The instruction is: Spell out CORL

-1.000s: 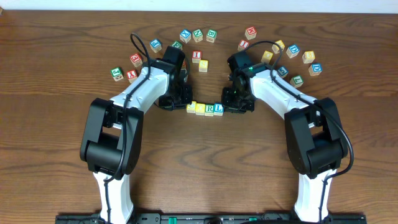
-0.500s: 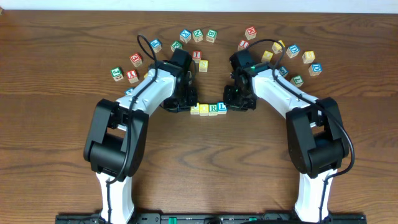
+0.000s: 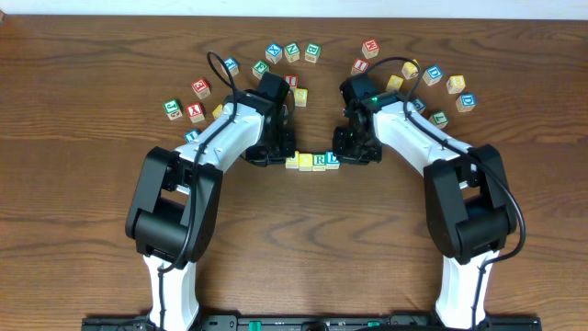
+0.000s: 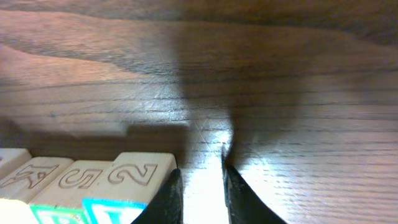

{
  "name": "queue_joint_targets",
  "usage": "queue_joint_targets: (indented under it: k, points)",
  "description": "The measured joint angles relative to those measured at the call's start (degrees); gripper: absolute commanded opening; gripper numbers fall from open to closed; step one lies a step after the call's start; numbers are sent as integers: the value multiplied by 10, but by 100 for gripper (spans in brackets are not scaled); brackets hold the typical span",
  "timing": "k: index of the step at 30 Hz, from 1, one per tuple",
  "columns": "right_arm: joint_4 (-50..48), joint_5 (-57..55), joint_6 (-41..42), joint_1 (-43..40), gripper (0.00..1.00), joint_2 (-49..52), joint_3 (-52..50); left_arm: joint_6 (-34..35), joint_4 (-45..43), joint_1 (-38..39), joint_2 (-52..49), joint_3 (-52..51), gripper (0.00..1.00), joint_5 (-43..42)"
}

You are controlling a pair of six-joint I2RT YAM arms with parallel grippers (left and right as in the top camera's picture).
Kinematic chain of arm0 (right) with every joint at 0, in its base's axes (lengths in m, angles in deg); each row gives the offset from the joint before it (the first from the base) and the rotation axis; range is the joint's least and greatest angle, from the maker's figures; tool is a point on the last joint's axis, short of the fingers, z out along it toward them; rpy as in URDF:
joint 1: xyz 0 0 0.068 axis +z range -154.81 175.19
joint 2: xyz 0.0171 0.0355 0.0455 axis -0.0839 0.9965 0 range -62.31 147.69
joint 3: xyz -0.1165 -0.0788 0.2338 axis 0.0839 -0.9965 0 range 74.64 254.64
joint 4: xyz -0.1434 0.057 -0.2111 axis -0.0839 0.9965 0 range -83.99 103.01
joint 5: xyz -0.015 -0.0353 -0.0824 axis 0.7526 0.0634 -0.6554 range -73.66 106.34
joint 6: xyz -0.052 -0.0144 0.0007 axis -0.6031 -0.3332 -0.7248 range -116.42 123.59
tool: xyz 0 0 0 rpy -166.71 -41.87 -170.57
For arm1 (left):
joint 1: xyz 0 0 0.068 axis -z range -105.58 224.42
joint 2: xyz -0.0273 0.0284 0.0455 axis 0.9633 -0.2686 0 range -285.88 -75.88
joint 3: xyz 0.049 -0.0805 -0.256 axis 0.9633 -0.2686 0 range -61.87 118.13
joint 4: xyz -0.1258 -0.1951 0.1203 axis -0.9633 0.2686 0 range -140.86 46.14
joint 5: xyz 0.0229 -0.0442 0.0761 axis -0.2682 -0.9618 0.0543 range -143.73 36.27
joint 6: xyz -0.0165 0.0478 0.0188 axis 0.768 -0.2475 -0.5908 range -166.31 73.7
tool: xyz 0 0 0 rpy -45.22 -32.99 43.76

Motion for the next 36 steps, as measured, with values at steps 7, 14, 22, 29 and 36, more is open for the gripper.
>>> queue_joint_targets:
  k: [7,14,22,29,36]
  points:
    - [4,-8,-21,-3,29,-74,0,-8,0,0,5,0,7,21]
    - [4,43,-119,-3,27,-115,0,-15,3,-33,62,0,7,32]
    - [20,176,-280,-3,17,-115,0,-28,7,-97,119,0,7,34]
    - [20,165,-269,5,1,-115,0,-28,11,-128,123,0,7,34]
    - [32,73,-163,65,1,-115,0,-32,11,-129,123,0,7,34]
